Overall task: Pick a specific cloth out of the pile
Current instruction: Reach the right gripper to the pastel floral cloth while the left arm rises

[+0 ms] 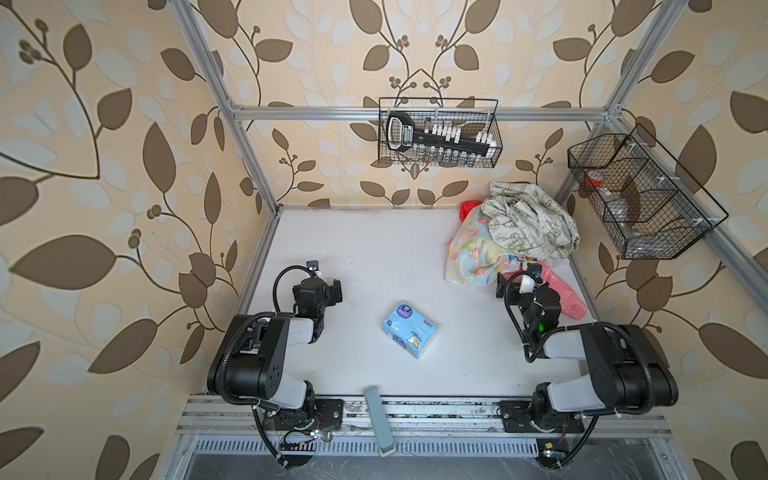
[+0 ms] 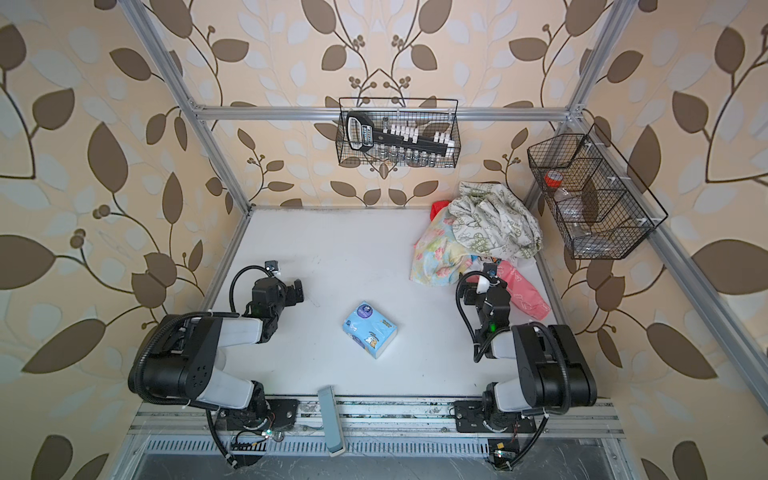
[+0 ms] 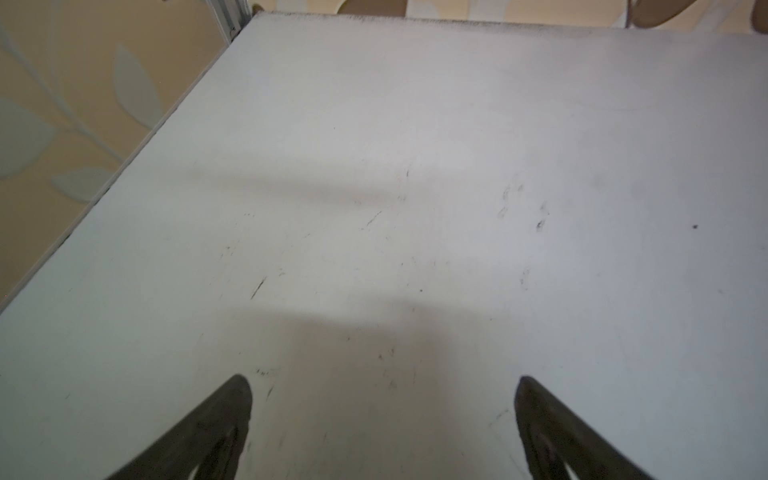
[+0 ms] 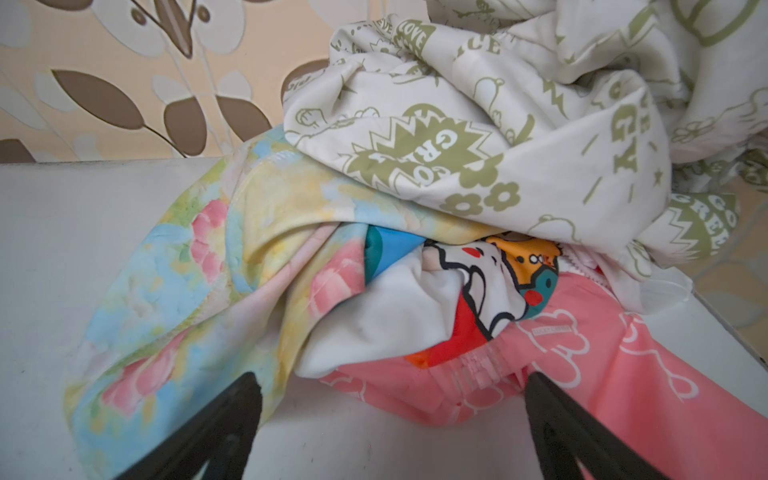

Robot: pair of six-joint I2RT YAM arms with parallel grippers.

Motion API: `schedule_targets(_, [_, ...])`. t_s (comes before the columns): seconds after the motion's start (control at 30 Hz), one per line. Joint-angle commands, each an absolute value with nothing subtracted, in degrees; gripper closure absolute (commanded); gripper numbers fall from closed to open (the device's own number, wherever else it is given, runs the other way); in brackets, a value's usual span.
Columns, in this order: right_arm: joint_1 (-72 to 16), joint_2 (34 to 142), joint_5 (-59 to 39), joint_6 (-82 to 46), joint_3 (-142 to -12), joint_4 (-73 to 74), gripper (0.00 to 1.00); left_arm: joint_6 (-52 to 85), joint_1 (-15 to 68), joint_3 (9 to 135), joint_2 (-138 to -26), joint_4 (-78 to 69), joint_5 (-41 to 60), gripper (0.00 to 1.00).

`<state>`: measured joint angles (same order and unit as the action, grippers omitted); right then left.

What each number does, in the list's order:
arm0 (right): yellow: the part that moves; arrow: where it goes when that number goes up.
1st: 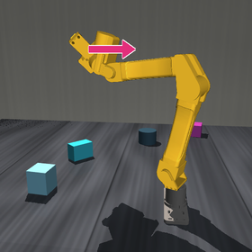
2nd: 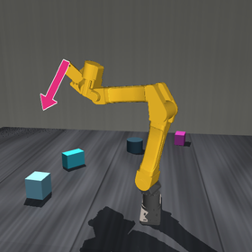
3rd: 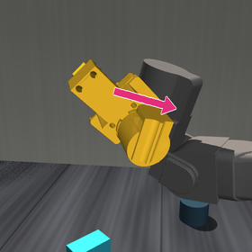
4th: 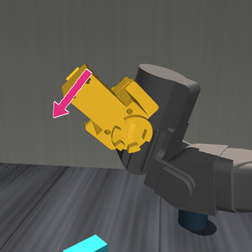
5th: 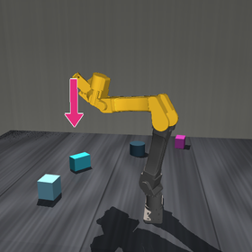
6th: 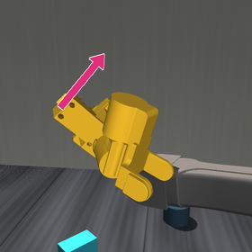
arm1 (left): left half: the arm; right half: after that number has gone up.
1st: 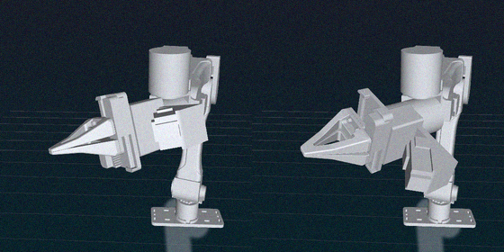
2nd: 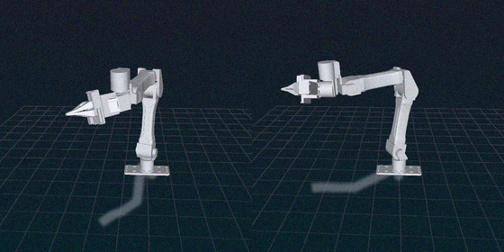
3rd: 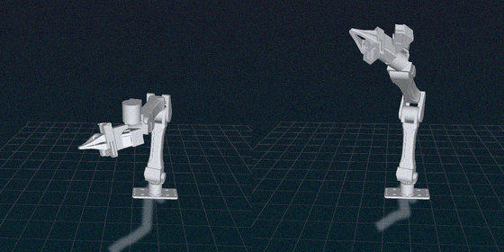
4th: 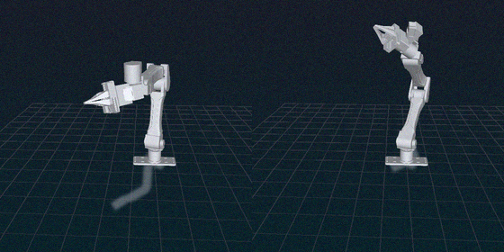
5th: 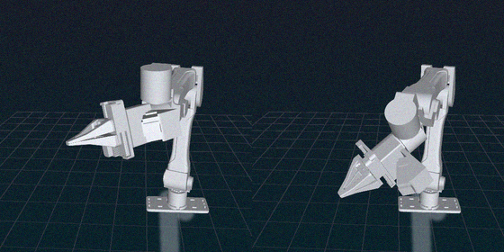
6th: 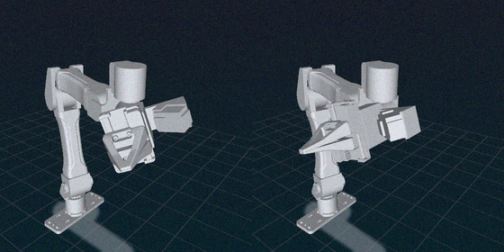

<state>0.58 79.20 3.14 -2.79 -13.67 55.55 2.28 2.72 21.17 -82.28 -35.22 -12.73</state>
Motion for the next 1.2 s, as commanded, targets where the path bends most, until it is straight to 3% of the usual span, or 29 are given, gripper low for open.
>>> schedule_targets(0.0, [-0.8, 68.7, 7.4, -3.7, -17.3, 43.6, 0.00, 4.6, 3.7, 25.1, -72.9, -27.6, -18.8, 0.01])
schedule_targets(0.17, [-3.4, 53.8, 13.2, -8.7, -22.7, 24.1, 0.00, 8.9, 6.4, 31.5, -63.9, -10.5, -18.9, 0.01])
schedule_targets(0.3, [-4.9, 50.7, 11.7, -11.5, -30.8, 9.0, 0.01, 7.2, 10.9, 39.3, -61.8, 1.2, -13.0, 0.01])
schedule_targets(0.5, [-7.8, 57.8, 3.5, -12.6, -45.3, -10.6, 0.13, 6.9, 12.7, 48.9, -59.3, 13.0, 11.2, 0.01])
schedule_targets(0.7, [-13.0, 66.4, 1.1, -13.6, -53.6, -18.3, 0.17, 8.5, 13.8, 50.2, -55.6, 13.6, 34.5, 0.02])
schedule_targets(1.17, [-13.8, 87.8, 7.0, -17.6, -65.2, -22.7, 0.18, 9.3, 21.1, 50.4, -54.8, 14.9, 37.1, 0.03])
